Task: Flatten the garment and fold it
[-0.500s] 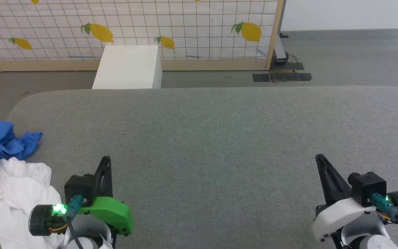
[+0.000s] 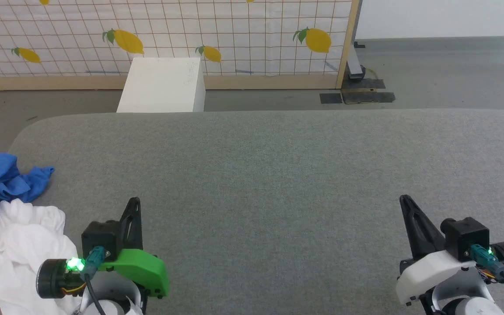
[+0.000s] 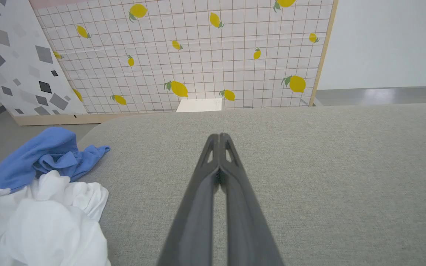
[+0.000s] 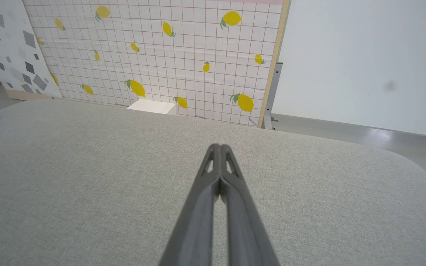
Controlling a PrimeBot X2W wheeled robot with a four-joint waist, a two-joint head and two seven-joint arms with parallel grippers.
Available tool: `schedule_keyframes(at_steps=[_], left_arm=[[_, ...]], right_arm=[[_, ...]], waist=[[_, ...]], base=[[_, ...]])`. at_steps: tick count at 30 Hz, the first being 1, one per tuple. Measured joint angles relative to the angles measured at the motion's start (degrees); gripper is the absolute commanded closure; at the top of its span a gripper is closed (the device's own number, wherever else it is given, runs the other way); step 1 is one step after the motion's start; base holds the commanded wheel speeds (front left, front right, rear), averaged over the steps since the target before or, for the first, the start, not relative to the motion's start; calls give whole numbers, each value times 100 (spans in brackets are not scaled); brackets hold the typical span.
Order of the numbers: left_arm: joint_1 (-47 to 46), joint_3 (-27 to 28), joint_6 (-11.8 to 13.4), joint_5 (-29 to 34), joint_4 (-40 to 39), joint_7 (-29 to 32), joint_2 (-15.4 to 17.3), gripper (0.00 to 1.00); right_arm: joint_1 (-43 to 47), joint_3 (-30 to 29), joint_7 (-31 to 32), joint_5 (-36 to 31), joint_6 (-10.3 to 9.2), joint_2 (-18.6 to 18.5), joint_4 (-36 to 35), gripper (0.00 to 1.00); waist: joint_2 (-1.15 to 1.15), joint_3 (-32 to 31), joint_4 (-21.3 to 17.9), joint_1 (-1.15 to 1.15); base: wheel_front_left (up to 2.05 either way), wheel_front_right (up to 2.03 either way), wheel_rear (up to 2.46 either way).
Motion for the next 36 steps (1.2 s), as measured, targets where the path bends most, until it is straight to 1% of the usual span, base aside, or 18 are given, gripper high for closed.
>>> schedule_keyframes(at_steps=[14,15,28,32,36], left_arm=[[0,0,0,0,0,0,0,100],[-1,-3,-1,-5,1,0,1,0],[-12,-77,1,-46,97,-35,1,0],[-24,-107,45,-79,152,-86,1,0],[-41,-144,77,-99,245,-152,4,0]], right_arm=[[0,-1,0,0,0,0,0,100],[1,-2,0,2,0,-1,2,0],[2,-32,-11,12,0,-2,20,0],[2,-53,-59,23,0,-2,27,0],[2,-69,-109,32,0,-2,43,0]], waist=[[0,0,0,0],[0,0,0,0],[0,-5,31,0],[0,-8,91,1],[0,-12,237,0]], base=[[0,0,0],[0,0,0],[0,0,0],[0,0,0],[0,0,0]])
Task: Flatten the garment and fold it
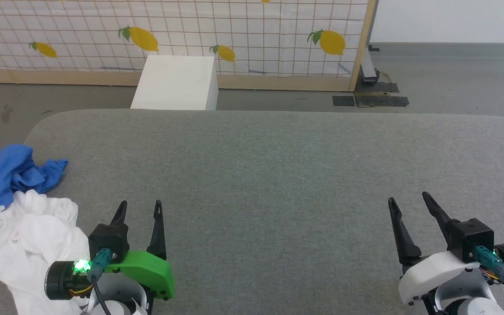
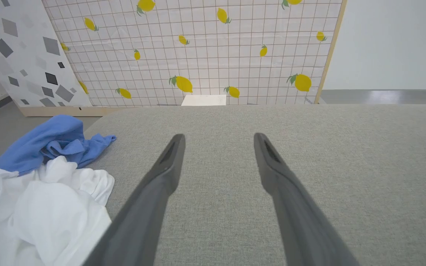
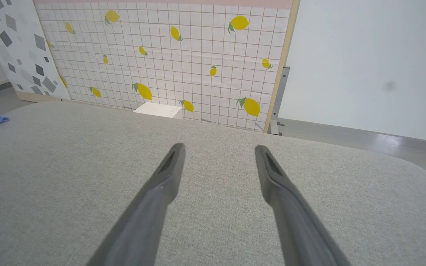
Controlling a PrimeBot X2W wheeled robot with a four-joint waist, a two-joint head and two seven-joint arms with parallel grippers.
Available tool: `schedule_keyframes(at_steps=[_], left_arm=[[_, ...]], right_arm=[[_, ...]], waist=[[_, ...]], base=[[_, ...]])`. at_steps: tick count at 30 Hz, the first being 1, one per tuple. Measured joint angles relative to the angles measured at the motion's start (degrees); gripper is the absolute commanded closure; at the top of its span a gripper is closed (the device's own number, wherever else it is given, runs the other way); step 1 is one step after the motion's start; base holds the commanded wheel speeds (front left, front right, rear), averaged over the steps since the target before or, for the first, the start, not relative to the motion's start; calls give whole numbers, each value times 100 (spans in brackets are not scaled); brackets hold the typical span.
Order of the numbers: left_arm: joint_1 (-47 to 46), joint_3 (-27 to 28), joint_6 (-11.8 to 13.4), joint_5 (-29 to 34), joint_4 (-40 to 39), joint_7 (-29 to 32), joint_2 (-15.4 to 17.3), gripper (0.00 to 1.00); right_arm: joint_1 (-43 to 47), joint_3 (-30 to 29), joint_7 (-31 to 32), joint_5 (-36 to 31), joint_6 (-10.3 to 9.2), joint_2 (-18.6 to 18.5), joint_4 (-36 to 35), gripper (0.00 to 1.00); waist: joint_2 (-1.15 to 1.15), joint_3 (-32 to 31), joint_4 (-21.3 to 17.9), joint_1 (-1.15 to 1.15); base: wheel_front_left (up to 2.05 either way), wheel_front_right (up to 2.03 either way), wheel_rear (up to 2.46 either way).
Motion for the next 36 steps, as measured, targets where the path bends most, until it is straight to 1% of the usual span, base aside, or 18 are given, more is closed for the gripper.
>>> schedule_keyframes(at_steps=[4,5,21,36], left_arm=[[-19,-14,27,-33,45,-52,7,0],[-23,-23,73,-48,73,-60,18,0],[-42,-33,229,-265,199,-261,94,0],[-38,7,450,-445,225,-413,201,0]], right_arm=[[0,-8,-25,27,0,0,20,0],[0,-10,-46,43,0,1,29,0],[-2,-3,-146,79,0,1,79,0],[-4,54,-271,152,0,1,172,0]], waist=[[0,-5,135,0],[0,-10,253,0],[0,-7,1003,0],[0,-28,1497,0]], base=[[0,0,0],[0,0,0],[0,0,0],[-1,-1,-1]])
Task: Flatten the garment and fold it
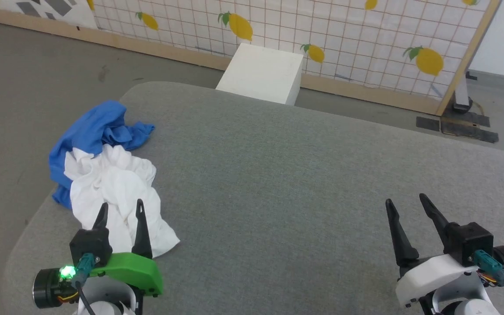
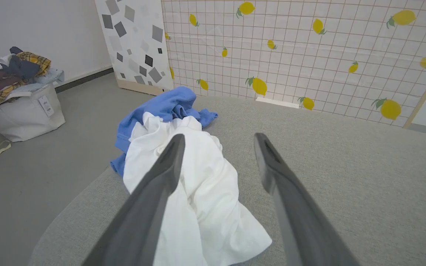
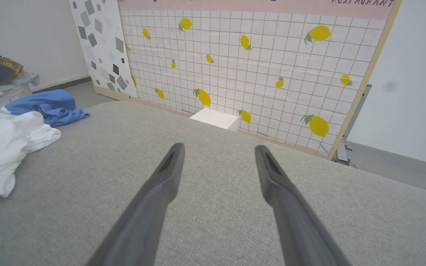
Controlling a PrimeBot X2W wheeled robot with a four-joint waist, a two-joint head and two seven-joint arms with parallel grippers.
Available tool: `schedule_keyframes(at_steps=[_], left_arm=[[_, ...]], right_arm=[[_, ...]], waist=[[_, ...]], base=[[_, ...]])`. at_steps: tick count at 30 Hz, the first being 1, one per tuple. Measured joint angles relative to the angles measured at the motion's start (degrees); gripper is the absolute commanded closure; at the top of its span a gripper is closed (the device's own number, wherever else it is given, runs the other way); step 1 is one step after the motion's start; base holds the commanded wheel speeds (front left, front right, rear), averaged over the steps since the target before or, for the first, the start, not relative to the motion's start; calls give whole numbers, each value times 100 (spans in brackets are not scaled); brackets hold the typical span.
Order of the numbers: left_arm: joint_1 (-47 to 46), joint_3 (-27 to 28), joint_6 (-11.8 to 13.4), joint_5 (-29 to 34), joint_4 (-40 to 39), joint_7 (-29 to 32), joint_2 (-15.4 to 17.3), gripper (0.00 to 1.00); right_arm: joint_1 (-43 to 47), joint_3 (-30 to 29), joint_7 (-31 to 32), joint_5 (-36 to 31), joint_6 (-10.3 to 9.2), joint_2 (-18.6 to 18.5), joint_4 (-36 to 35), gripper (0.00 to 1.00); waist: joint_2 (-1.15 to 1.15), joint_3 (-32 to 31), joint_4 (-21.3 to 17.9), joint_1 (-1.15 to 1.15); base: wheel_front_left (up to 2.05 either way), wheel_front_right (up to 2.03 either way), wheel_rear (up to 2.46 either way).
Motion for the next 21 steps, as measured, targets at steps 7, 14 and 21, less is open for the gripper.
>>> schedule_keyframes(at_steps=[7,14,21], left_arm=[[3,-23,97,-93,36,-99,24,0],[4,-57,179,-244,90,-163,52,0],[5,-87,275,-307,149,-233,93,0]], right_arm=[[-40,4,-78,9,0,1,31,0],[-78,-3,-127,42,0,1,47,0],[-83,-9,-177,52,0,1,64,0]], waist=[[0,7,214,0],[0,9,405,0],[0,6,607,0]], base=[[0,0,0],[0,0,0],[0,0,0]])
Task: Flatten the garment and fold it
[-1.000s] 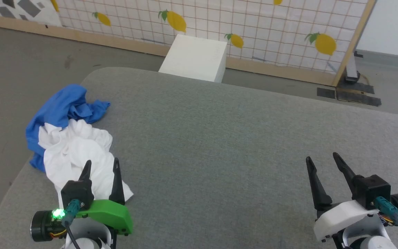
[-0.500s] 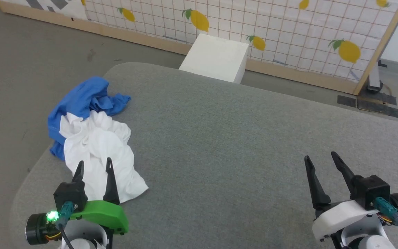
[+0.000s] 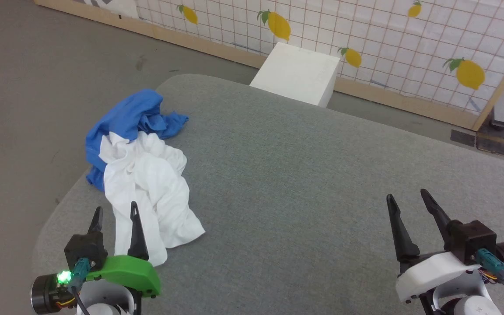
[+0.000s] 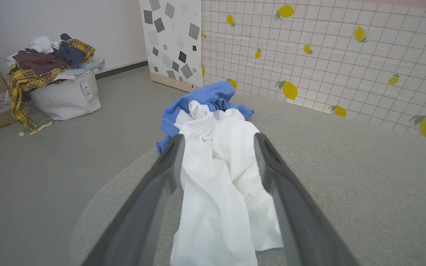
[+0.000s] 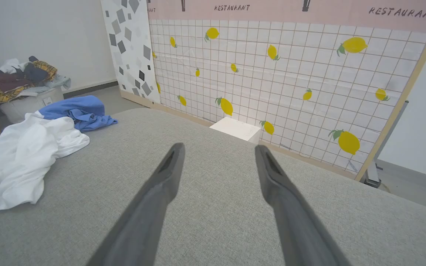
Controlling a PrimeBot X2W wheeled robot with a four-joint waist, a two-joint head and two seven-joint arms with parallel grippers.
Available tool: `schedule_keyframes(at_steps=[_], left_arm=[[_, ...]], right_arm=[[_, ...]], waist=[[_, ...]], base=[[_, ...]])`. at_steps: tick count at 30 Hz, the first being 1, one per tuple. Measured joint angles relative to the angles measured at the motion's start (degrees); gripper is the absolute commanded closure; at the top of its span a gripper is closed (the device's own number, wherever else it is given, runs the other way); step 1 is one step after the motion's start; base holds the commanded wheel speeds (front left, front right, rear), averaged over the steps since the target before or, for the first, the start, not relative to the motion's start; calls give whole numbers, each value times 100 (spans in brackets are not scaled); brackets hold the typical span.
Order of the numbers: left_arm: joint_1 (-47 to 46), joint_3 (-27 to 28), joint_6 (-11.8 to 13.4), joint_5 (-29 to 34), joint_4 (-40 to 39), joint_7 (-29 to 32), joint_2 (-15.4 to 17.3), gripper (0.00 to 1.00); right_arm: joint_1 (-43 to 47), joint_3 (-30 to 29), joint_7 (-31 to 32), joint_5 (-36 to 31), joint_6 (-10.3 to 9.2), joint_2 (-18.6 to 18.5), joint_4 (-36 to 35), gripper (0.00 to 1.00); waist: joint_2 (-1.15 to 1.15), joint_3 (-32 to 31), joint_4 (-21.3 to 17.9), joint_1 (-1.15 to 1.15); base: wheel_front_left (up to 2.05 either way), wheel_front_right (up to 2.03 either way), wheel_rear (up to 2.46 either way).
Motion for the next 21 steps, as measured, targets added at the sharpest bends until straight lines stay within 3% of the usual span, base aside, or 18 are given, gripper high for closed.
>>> schedule_keyframes(at_steps=[21], left_arm=[[-1,-88,218,-297,227,-253,129,0]], right_arm=[[-11,0,-110,70,0,3,65,0]], waist=[[0,0,579,0]], base=[[0,0,0]])
